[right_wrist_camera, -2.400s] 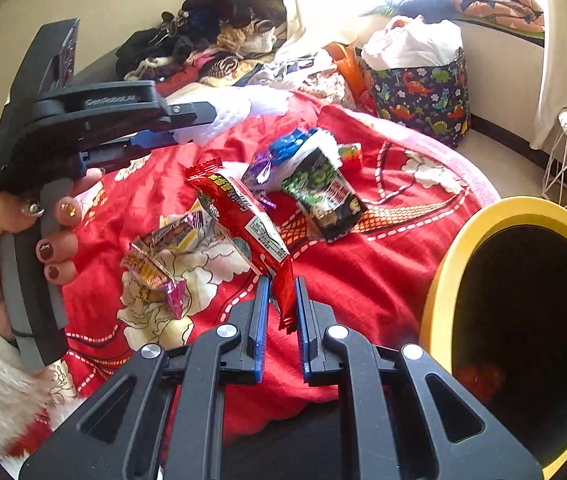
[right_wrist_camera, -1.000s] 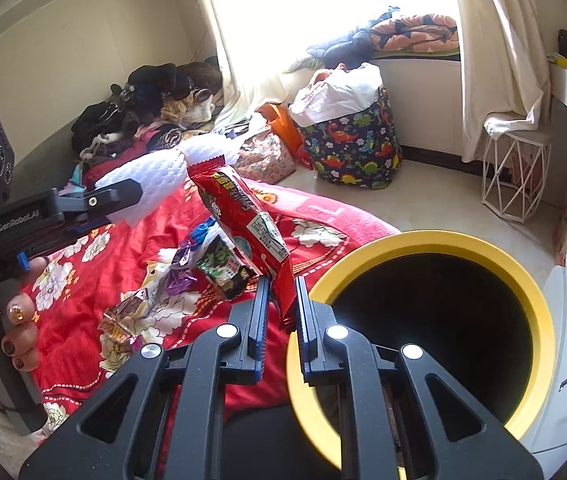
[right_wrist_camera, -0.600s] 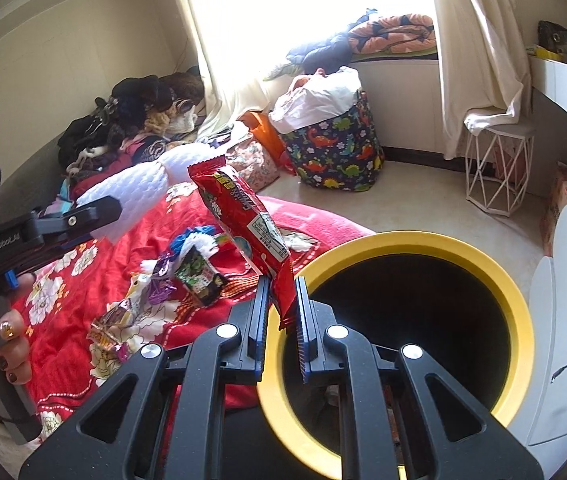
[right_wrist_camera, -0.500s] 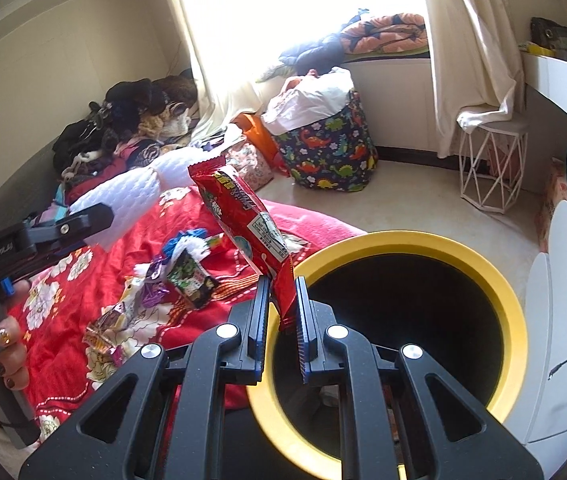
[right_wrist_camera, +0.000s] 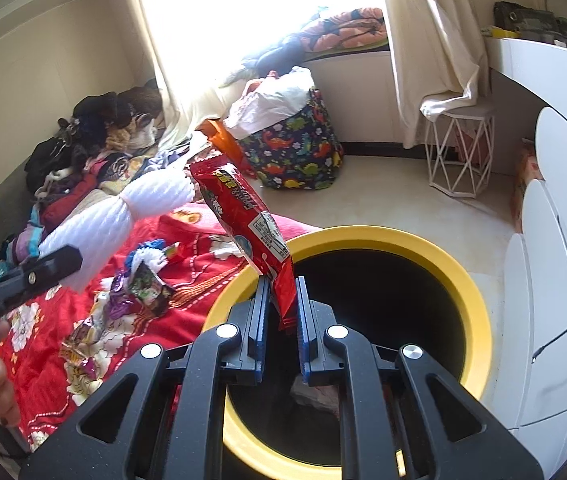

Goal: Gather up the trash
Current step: 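Carry the knitted toy and red wrapper over the trash bin, then open both tools to drop the toy and wrapper into the bin, then move both open tools from the bin over the snack wrappers on the bed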

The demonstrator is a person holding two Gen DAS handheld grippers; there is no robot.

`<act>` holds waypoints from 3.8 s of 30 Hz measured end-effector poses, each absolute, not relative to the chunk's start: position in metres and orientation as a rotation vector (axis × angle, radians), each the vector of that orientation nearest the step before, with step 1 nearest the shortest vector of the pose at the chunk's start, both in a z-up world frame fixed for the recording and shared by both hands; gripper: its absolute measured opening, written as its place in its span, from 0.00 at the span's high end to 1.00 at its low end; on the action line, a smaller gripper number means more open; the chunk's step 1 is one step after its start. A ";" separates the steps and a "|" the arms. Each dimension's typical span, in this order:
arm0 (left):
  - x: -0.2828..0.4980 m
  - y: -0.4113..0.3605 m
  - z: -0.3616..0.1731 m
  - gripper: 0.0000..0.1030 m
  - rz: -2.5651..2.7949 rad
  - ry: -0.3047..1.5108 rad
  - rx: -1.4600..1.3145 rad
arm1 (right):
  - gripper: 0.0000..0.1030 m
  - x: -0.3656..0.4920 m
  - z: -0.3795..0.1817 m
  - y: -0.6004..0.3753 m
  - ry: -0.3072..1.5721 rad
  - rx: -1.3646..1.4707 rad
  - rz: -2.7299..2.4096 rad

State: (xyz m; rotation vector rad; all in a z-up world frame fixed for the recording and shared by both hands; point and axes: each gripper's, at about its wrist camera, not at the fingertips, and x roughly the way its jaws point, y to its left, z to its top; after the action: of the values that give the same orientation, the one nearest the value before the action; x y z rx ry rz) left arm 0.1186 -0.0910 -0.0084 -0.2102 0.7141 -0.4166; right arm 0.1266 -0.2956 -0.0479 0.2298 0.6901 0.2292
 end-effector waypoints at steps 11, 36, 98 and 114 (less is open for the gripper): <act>0.117 -0.124 -0.027 0.79 -0.472 0.769 -0.157 | 0.88 0.131 -0.063 -0.317 0.722 0.257 0.159; 0.136 -0.158 -0.063 0.24 -0.473 0.851 -0.110 | 0.50 0.133 -0.097 -0.361 0.779 0.353 0.062; 0.116 -0.002 -0.009 0.11 -0.143 0.609 -0.291 | 0.21 0.112 -0.040 -0.224 0.616 0.096 0.289; 0.113 0.052 -0.008 0.11 -0.039 0.587 -0.353 | 0.20 0.117 -0.040 -0.188 0.633 0.045 0.358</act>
State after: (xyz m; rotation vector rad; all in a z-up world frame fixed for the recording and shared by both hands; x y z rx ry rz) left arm 0.1129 0.0518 -0.0082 -0.3532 0.5873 -0.0390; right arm 0.1166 -0.1882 -0.0404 0.0448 0.6334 0.3576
